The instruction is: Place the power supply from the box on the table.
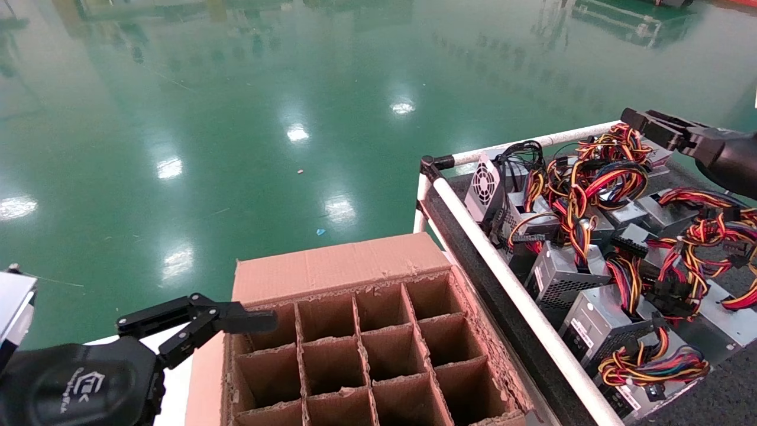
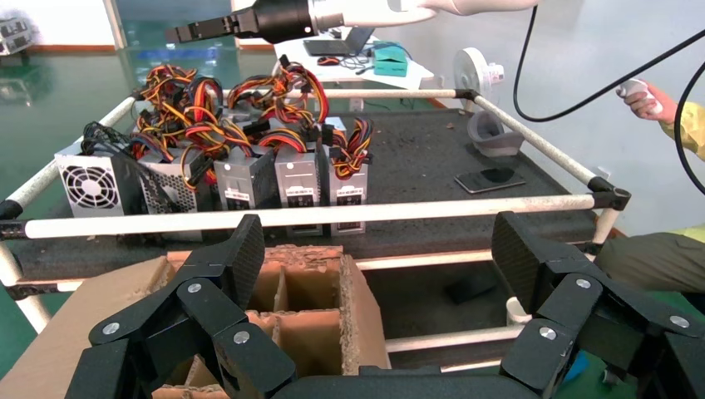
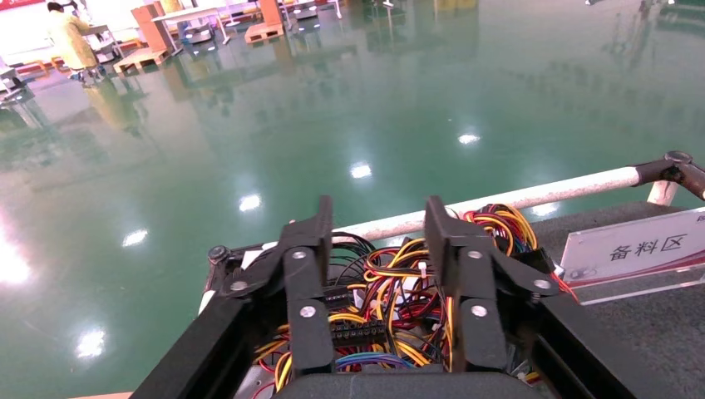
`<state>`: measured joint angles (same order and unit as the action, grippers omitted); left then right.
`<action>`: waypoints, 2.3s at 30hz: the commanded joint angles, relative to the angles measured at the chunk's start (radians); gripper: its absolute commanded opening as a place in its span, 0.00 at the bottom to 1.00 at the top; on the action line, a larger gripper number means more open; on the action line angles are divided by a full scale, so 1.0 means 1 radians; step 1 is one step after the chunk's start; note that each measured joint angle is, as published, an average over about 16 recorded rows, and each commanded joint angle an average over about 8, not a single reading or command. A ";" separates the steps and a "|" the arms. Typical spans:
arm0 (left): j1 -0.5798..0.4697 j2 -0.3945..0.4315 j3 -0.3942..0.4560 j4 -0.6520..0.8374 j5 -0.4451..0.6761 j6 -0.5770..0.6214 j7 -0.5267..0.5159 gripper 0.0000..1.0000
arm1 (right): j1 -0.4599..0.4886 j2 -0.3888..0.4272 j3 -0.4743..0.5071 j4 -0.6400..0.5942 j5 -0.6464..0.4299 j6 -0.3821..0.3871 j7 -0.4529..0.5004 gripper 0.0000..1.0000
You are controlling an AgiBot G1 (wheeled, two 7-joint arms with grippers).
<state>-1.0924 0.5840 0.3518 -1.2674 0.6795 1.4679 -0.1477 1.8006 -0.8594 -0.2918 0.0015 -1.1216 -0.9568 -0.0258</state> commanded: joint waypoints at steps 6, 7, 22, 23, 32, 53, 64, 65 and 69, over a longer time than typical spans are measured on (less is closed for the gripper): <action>0.000 0.000 0.000 0.000 0.000 0.000 0.000 1.00 | -0.002 0.002 0.001 0.005 0.003 -0.003 0.001 1.00; 0.000 0.000 0.000 0.000 0.000 0.000 0.000 1.00 | -0.004 0.002 0.001 0.008 0.004 -0.005 0.002 1.00; 0.000 0.000 0.000 0.000 0.000 0.000 0.000 1.00 | -0.150 0.052 0.003 0.266 0.082 -0.113 0.044 1.00; 0.000 0.000 0.000 0.000 0.000 0.000 0.000 1.00 | -0.162 0.056 0.004 0.287 0.089 -0.122 0.048 1.00; 0.000 0.000 0.000 0.000 0.000 0.000 0.000 1.00 | -0.271 0.093 0.005 0.479 0.147 -0.202 0.080 1.00; 0.000 0.000 0.001 0.000 0.000 0.000 0.000 1.00 | -0.526 0.180 0.009 0.929 0.284 -0.391 0.155 1.00; 0.000 0.000 0.001 0.000 0.000 0.000 0.000 1.00 | -0.659 0.225 0.011 1.163 0.355 -0.489 0.194 1.00; 0.000 0.000 0.001 0.000 0.000 0.000 0.000 1.00 | -0.671 0.229 0.011 1.185 0.361 -0.498 0.197 1.00; 0.000 0.000 0.001 0.000 -0.001 0.000 0.000 1.00 | -0.712 0.243 0.012 1.258 0.383 -0.528 0.209 1.00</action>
<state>-1.0927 0.5838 0.3526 -1.2670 0.6790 1.4677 -0.1472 1.0944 -0.6186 -0.2800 1.2500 -0.7420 -1.4808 0.1806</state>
